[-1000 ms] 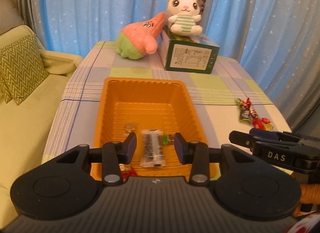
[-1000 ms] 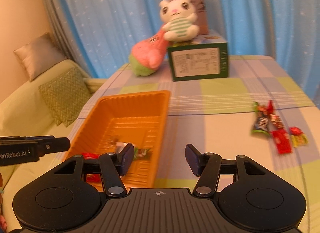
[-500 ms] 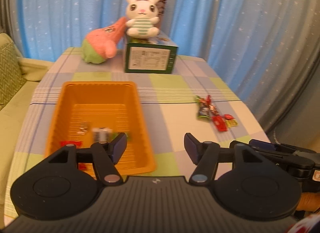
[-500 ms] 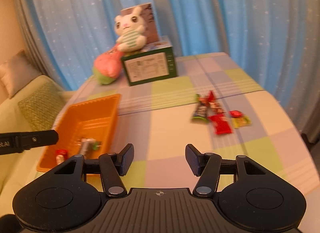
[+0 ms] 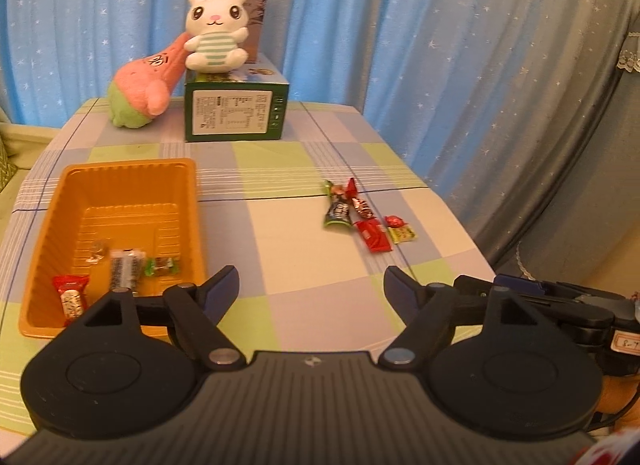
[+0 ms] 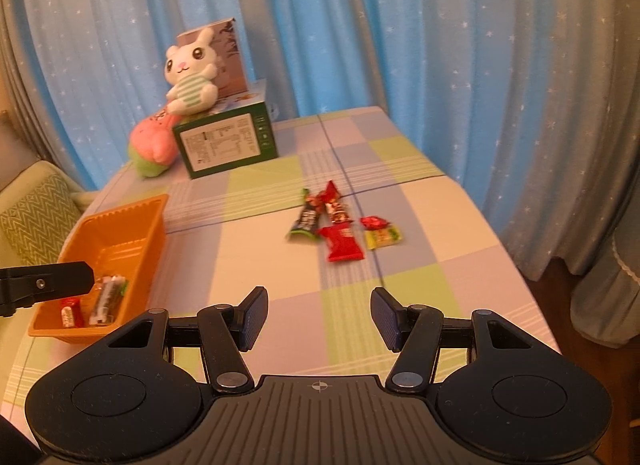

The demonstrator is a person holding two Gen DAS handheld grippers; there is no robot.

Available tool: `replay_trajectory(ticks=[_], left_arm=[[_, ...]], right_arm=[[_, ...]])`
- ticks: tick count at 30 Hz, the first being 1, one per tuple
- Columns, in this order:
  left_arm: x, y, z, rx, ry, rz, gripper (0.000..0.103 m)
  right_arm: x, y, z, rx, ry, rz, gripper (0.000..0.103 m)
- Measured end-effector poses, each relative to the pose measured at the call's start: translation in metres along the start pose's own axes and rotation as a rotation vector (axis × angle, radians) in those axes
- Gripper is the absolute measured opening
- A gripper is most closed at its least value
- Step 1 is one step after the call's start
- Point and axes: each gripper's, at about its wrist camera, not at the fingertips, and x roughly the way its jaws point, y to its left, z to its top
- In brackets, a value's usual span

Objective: Organize snacks
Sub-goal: 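Withdraw both open tools from the tray toward the remaining snacks, then grasp the yellow-green candy with the right gripper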

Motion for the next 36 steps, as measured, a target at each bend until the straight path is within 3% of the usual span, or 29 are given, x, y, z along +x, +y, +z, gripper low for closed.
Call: replay_trajectory(ticks=[12,21,36], left_arm=[[0.060,-0.024,0.002,-0.007,0.043,-0.003,0.079],[0.125,-0.034,-0.001,-0.019,0.077,0.004,0.079],[0.192,-0.019,0.005,-0.032,0.103,0.028,0.079]], right_arm=[[0.033,-0.056,0.009,0.004,0.020,-0.053,0.057],[0.088,-0.096,0.019,-0.031,0.045,-0.069,0.057],[0.197,-0.098,0.037,-0.033,0.083,-0.009,0.057]])
